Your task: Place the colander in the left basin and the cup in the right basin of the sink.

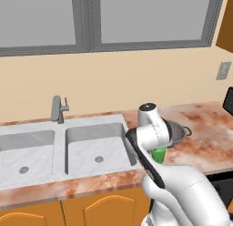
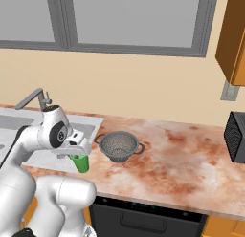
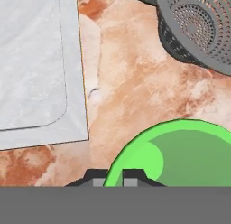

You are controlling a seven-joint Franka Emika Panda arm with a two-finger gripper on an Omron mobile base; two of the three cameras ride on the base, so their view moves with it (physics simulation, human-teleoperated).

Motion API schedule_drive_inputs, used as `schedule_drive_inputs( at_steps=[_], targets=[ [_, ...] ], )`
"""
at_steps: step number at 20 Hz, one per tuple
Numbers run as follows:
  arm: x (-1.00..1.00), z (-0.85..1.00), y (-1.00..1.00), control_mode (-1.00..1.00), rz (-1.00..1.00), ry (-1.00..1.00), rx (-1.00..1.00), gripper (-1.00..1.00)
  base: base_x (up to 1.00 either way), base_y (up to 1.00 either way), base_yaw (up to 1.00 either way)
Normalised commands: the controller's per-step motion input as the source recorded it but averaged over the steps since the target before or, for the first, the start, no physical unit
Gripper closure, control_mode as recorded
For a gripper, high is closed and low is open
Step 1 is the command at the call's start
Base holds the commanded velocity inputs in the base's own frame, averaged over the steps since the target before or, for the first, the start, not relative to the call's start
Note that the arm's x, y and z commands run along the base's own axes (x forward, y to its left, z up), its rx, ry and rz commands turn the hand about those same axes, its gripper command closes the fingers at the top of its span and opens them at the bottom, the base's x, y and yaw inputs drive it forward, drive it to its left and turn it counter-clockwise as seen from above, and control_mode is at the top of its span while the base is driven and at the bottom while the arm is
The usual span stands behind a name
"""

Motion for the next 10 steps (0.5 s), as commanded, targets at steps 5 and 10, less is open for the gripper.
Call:
schedule_drive_inputs(
  at_steps=[5, 10],
  targets=[
    [0.16, 0.0, 0.57, -1.0, 0.31, 0.0, -0.02, 1.0, 0.0, 0.0, 0.0],
    [0.21, 0.01, 0.34, -1.0, 0.38, 0.03, 0.04, 1.0, 0.0, 0.0, 0.0]
  ],
)
